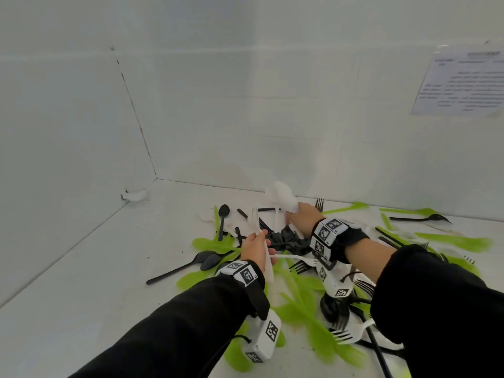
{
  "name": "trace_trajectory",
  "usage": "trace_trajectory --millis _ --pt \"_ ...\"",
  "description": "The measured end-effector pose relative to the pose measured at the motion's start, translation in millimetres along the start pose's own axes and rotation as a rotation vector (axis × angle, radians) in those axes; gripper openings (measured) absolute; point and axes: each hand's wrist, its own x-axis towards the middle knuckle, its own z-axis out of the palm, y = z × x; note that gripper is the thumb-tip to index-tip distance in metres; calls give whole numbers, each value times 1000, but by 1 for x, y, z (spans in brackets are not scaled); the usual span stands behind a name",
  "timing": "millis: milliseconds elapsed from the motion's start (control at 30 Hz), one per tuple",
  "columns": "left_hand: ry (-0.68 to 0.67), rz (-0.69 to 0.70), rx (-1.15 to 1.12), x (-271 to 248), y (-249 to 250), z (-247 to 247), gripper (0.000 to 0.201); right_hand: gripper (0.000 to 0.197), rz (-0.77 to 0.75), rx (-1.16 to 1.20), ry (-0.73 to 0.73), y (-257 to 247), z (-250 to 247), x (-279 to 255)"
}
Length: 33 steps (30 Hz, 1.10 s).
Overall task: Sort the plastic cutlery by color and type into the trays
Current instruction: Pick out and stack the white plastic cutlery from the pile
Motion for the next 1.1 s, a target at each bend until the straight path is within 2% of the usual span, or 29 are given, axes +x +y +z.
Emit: trace_trajectory --millis 67,133,267,400,533,633,700,800,933,1033,1100 --pt "-8 4 -24 -2 3 5 22 23 2 228 -6 -5 12 -9" --pt "-16 14 -32 -3 5 8 27 24 -9 343 -18 -7 24 -18" --pt "7 57 21 -5 1 9 34 32 -30 339 -55 -4 37 -35" --pt "22 74 50 -8 -3 9 26 15 -86 308 -54 4 44 -44" --pt "14 42 55 -8 -7 8 25 24 -126 231 -32 10 41 -51" --pt "-5 8 87 -7 -12 9 22 11 -99 198 -34 14 41 -51" --pt "-14 2 104 -3 -17 8 21 7 -75 231 -54 16 43 -51" --pt "9 7 133 1 -21 7 21 13 -46 277 -102 15 43 -52" --pt "2 20 57 -6 -15 3 15 18 81 518 -35 13 42 -48" --pt "-15 -10 14 -7 -13 0 16 10 62 561 -38 12 38 -49" --pt "-29 -37 -14 -7 -11 -1 19 13 17 557 -75 8 38 -50"
